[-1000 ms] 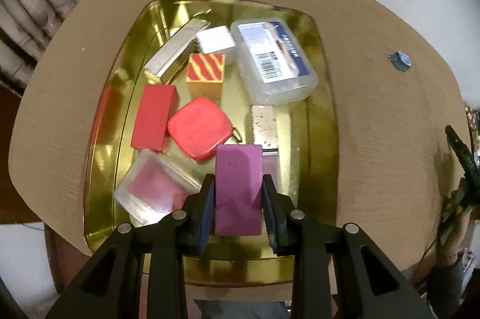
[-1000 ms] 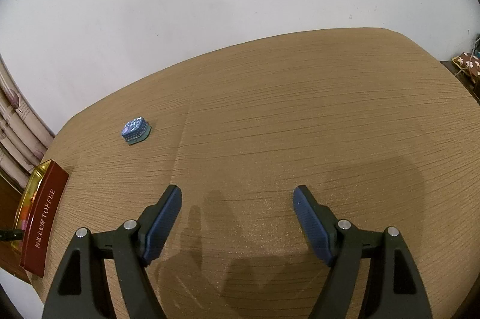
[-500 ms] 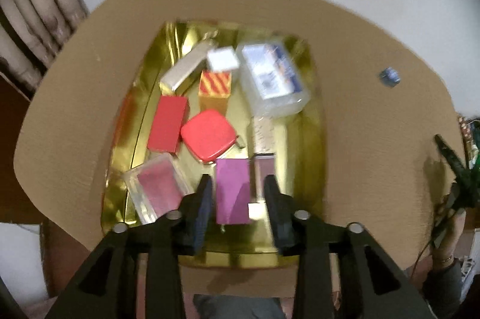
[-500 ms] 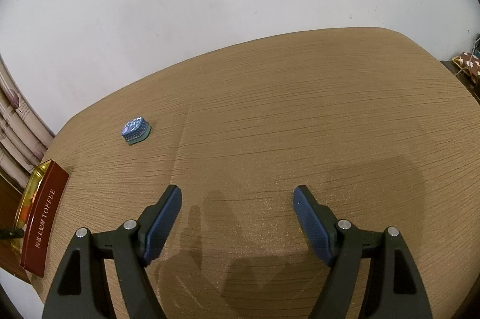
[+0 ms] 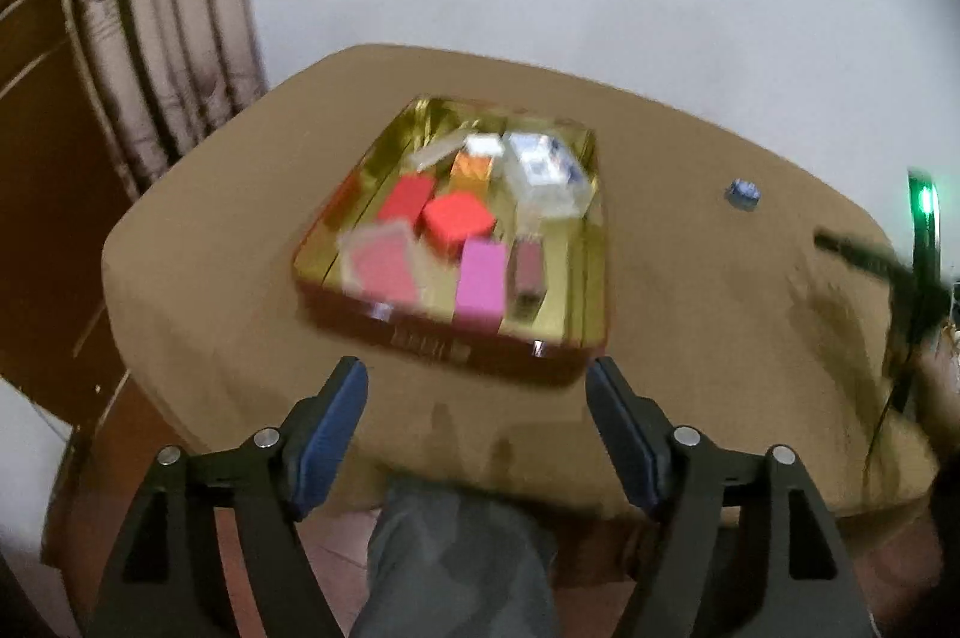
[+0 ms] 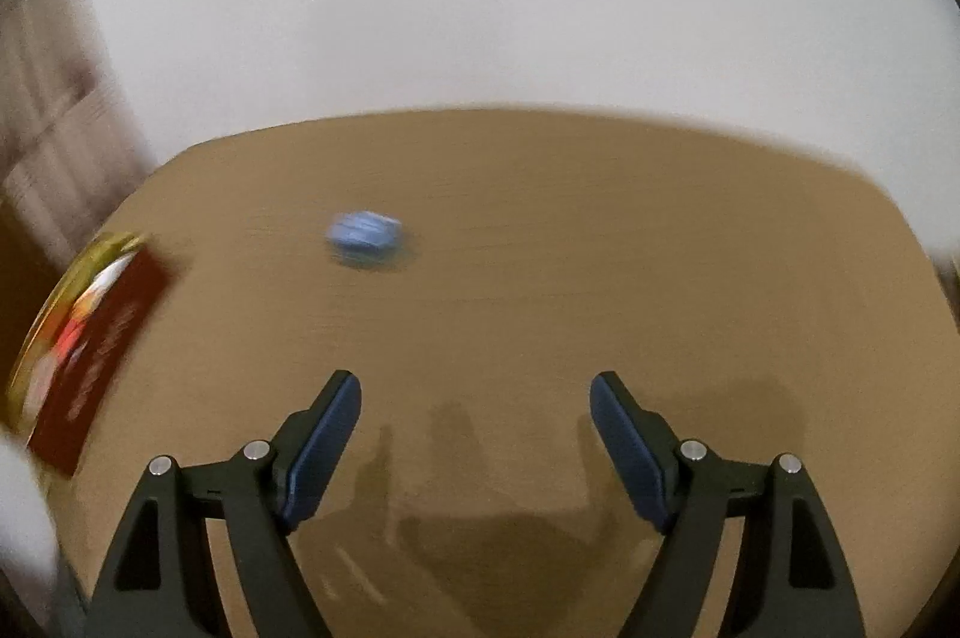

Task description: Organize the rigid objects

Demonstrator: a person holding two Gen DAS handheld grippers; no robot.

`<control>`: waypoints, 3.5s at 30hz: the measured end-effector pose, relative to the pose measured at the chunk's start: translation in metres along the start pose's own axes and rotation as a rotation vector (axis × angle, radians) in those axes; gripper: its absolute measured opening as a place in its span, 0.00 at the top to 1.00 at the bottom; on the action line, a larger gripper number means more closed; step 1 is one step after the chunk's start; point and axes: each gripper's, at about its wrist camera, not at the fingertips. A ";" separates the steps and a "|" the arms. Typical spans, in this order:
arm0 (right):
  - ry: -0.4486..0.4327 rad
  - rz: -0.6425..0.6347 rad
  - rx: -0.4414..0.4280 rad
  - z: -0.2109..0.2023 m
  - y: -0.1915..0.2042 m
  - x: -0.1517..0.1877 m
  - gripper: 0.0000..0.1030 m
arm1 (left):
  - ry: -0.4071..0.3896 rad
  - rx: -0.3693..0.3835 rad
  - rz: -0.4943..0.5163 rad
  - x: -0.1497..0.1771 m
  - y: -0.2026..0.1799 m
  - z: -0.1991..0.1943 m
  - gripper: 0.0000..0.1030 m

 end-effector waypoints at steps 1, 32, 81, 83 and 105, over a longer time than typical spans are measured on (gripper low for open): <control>0.007 -0.070 -0.012 0.006 0.009 -0.009 0.21 | -0.001 -0.011 0.003 0.005 0.003 0.000 0.31; 0.415 -0.588 -0.284 0.134 0.045 -0.072 0.67 | 0.141 -0.114 -0.024 0.032 0.022 0.047 0.29; -0.101 -0.160 -0.262 -0.019 0.263 -0.040 0.56 | 0.057 -0.104 -0.052 0.036 0.067 0.009 0.22; -0.224 -0.173 -0.171 -0.051 0.274 -0.023 0.45 | -0.005 -0.133 -0.045 0.028 0.071 0.001 0.22; -0.484 -0.025 0.283 -0.104 0.325 0.036 0.20 | -0.303 -0.005 0.144 -0.024 0.057 0.021 0.22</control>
Point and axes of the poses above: each gripper's, at about its wrist camera, not at the fingertips, and z roughly the way its jaws point, y to its left, x to its underside, and after that the axes turned 7 degrees about -y, right-handed
